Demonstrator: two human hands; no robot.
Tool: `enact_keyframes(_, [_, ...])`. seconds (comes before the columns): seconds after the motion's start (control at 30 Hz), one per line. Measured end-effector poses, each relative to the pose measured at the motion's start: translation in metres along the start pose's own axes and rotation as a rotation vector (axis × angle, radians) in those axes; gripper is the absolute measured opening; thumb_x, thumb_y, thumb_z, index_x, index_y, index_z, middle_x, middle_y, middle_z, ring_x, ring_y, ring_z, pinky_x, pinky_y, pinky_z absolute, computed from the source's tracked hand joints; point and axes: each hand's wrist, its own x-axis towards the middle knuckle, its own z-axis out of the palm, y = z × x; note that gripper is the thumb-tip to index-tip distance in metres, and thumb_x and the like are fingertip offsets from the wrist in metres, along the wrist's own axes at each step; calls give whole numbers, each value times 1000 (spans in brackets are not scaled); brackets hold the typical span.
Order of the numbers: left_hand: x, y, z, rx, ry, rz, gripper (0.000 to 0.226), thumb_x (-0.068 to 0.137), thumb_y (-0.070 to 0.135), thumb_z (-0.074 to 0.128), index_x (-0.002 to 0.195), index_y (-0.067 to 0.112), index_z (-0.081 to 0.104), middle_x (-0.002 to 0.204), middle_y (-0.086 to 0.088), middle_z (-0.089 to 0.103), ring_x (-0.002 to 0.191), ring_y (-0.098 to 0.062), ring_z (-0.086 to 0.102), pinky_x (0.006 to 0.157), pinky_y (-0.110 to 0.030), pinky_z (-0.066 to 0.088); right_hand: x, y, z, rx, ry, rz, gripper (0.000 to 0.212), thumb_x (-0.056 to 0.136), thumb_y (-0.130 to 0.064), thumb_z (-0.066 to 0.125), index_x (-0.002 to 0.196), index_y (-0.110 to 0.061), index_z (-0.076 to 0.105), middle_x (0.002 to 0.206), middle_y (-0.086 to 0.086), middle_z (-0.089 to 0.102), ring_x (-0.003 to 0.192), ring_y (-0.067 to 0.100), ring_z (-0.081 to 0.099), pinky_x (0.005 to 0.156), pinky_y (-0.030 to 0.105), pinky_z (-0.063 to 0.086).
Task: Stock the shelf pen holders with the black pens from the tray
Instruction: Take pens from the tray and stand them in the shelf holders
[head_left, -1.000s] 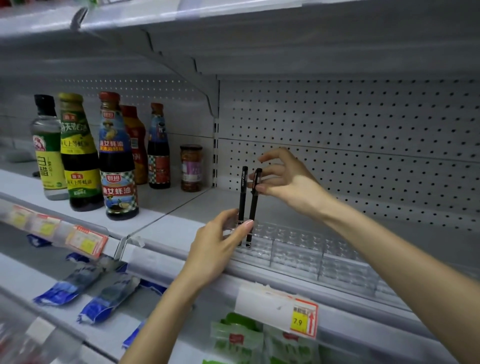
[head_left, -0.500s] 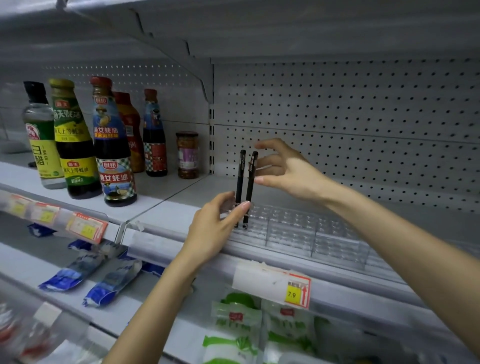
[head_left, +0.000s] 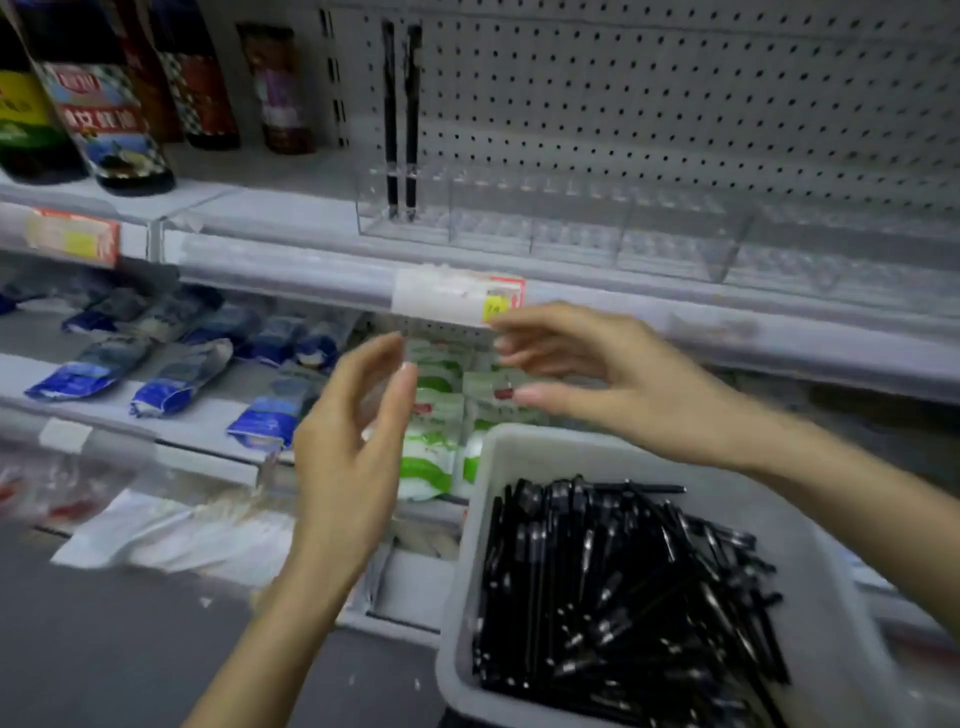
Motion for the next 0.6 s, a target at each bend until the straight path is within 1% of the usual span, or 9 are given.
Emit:
enact_keyframes(0.07, [-39, -26, 12, 14, -78, -149, 30, 88, 38, 56, 115, 27, 61, 115, 17, 63, 106, 8, 59, 84, -9, 44, -32, 30, 20, -94, -98, 94, 50, 83, -32, 65, 131, -21, 51, 122, -5, 60, 112, 0, 56, 98, 19, 45])
enact_keyframes(0.1, [-55, -38, 19, 57, -121, -218, 36, 86, 45, 55, 119, 30, 59, 119, 17, 62, 110, 4, 58, 89, -13, 46, -46, 49, 29, -144, -140, 153, 51, 84, -35, 65, 132, -23, 50, 125, -7, 58, 113, -1, 54, 100, 21, 44])
enact_keyframes(0.17, [-75, -56, 28, 189, -202, -287, 51, 88, 56, 54, 132, 29, 52, 131, 16, 55, 121, -4, 52, 100, -26, 43, -65, 85, 44, -258, -208, 265, 54, 87, -40, 63, 136, -25, 47, 134, -8, 52, 122, 2, 48, 105, 22, 38])
enact_keyframes(0.23, [-89, -65, 40, 287, -299, -315, 63, 86, 55, 49, 142, 26, 42, 141, 14, 45, 128, -8, 44, 107, -30, 37, -80, 118, 54, -360, -257, 353, 59, 89, -42, 61, 141, -26, 40, 143, -6, 43, 132, 7, 38, 108, 19, 29])
enact_keyframes(0.3, [-96, -67, 48, 319, -386, -313, 70, 85, 52, 46, 147, 22, 34, 150, 9, 36, 135, -2, 32, 111, -18, 25, -89, 144, 63, -413, -283, 398, 65, 89, -45, 59, 145, -27, 33, 149, -5, 35, 139, 10, 29, 111, 21, 22])
enact_keyframes(0.37, [-98, -69, 51, 352, -423, -306, 73, 85, 51, 46, 149, 20, 29, 154, 9, 28, 136, 5, 21, 106, -2, 12, -91, 159, 69, -424, -278, 410, 70, 88, -48, 59, 147, -26, 29, 152, -6, 30, 140, 9, 23, 112, 21, 18])
enact_keyframes(0.4, [-98, -70, 52, 356, -430, -307, 74, 85, 51, 46, 149, 19, 27, 154, 10, 26, 136, 6, 19, 104, 1, 10, -90, 163, 71, -418, -270, 407, 72, 87, -48, 60, 148, -25, 28, 153, -6, 28, 141, 9, 21, 112, 20, 16])
enact_keyframes(0.5, [-100, -74, 50, 353, -439, -311, 73, 86, 48, 46, 149, 19, 26, 155, 9, 25, 138, 4, 19, 105, 1, 9, -80, 170, 76, -427, -229, 360, 78, 85, -51, 61, 148, -22, 27, 154, -4, 27, 142, 10, 17, 115, 22, 13])
enact_keyframes(0.6, [-103, -76, 50, 349, -435, -311, 71, 88, 47, 46, 150, 21, 25, 156, 12, 23, 138, 8, 17, 106, 0, 9, -73, 173, 81, -511, -214, 315, 82, 82, -58, 58, 148, -20, 28, 155, -5, 26, 144, 11, 12, 118, 28, 12])
